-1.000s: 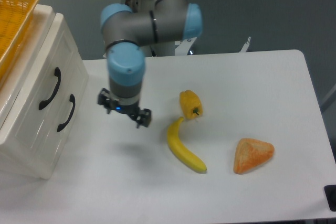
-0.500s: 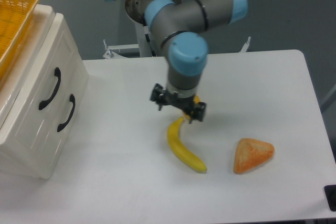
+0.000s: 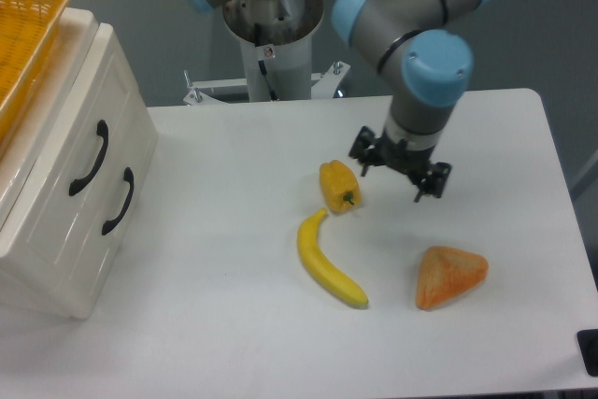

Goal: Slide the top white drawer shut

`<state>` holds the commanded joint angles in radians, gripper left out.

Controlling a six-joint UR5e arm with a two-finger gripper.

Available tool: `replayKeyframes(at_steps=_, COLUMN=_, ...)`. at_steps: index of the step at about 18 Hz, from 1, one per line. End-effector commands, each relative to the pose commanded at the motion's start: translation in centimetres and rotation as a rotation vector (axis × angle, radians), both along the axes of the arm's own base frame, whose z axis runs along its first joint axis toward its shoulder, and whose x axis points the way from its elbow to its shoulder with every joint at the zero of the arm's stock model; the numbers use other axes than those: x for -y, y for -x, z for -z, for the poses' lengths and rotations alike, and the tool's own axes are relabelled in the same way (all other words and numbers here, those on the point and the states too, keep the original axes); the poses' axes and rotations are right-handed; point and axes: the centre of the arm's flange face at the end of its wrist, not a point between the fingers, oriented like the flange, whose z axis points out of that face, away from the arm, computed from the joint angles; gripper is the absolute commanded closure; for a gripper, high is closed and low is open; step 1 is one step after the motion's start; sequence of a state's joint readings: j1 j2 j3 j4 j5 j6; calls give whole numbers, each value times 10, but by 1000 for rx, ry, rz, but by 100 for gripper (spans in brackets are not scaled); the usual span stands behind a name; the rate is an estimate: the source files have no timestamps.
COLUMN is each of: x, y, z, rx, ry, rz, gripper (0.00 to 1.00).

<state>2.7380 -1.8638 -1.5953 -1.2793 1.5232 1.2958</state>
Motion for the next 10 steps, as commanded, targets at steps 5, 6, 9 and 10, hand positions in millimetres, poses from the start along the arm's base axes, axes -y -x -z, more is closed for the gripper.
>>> replayKeyframes(at_steps=5, x=35, y=26, z=-14, rx=-35, ry=2, rz=14, gripper=0)
replayKeyframes(at_steps=6, x=43, y=32, z=-16, rx=-38, ry=-2, rz=6, gripper=0)
replayKeyframes(at_steps=9, x=61, y=42, z=-14, rx=-33, ry=-3, rz=-14, gripper=0)
replayKeyframes(at_steps=10, x=70, y=45, z=-17, rx=-35, ry=-7, rz=-23, gripper=0)
